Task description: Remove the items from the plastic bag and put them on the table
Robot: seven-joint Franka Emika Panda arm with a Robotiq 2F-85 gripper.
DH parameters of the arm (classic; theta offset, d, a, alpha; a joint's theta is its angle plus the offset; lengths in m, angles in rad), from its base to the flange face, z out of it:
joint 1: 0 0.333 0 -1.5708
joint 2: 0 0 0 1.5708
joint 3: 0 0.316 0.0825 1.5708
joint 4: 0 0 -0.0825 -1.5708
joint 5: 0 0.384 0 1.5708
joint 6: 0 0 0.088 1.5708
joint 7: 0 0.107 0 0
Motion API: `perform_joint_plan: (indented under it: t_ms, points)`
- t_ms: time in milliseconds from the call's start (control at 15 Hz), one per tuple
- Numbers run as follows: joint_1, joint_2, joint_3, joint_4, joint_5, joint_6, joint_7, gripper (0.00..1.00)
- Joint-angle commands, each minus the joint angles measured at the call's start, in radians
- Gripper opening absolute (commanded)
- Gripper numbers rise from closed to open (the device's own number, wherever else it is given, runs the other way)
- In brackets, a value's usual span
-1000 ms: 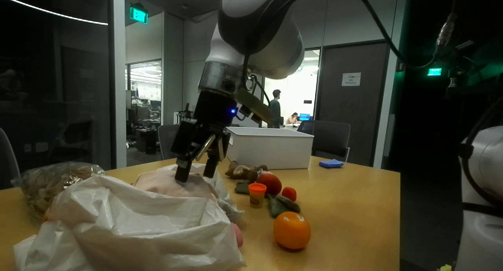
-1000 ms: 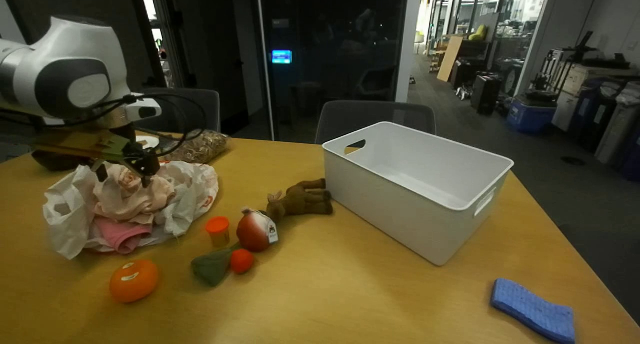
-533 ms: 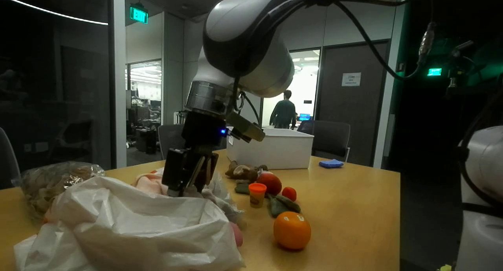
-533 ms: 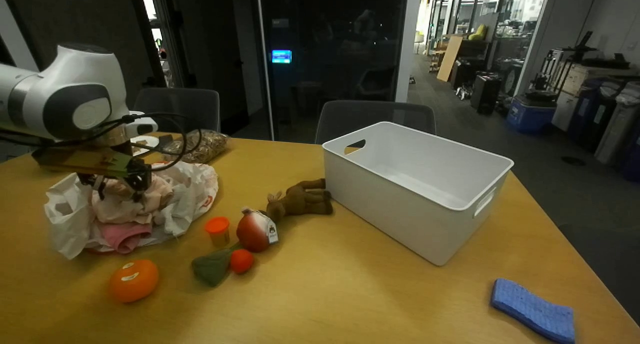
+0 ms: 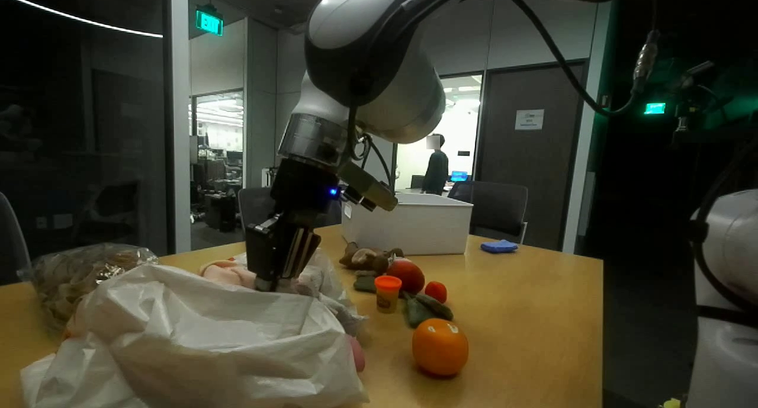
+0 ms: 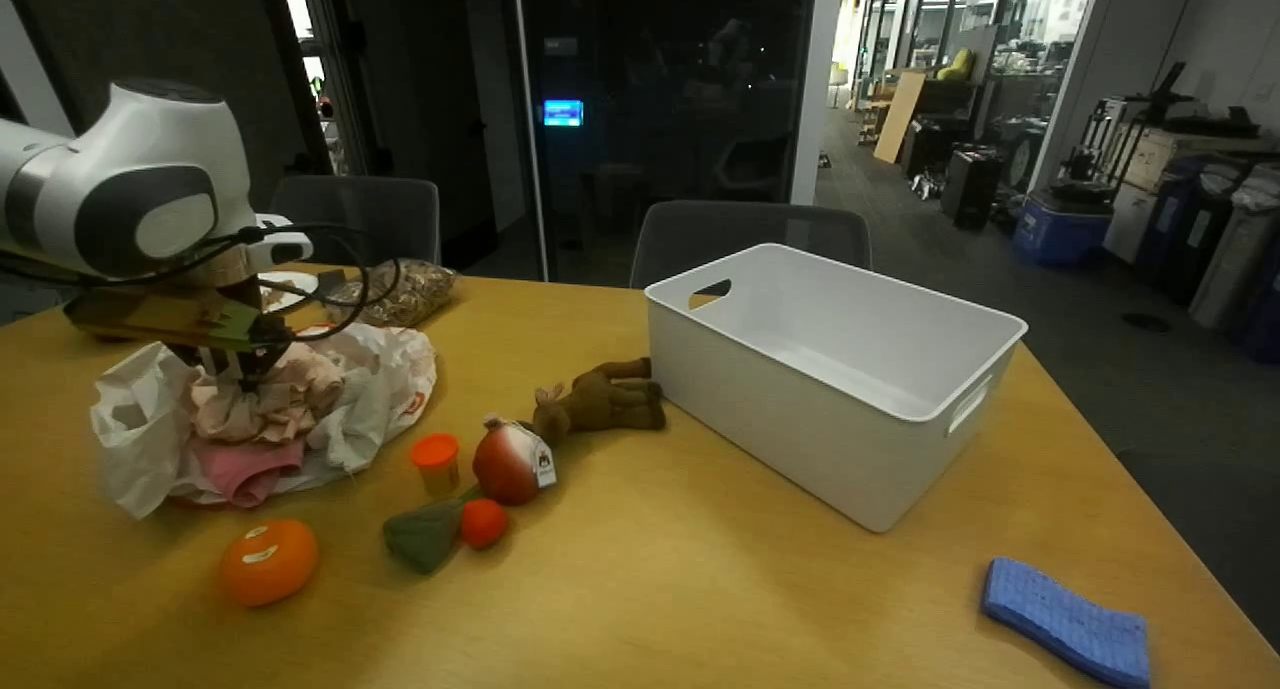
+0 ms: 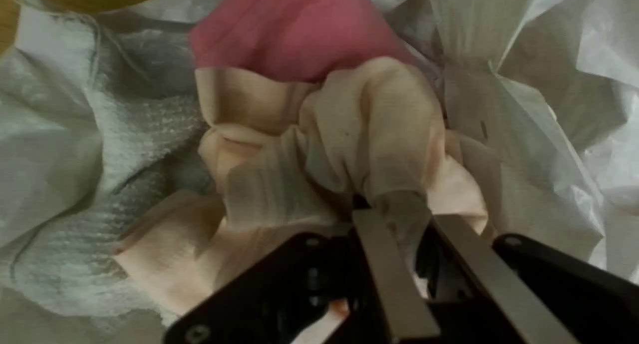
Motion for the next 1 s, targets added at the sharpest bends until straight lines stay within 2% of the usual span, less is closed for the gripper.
perform_joint_plan:
  t_ms: [0,267,600,933]
  points:
    - [-0.001,-0.082,-0.015,-0.016,0.071,0.032,-0.023,0.06]
    - [-0.013,-0.223,-0.058,-0.063,0.093,0.096,0.013,0.06]
    - [-0.053,-0.474,-0.155,-0.152,0.066,0.092,0.083,0.06]
    - [-0.148,-0.756,-0.219,-0.274,0.017,0.078,0.195,0.06]
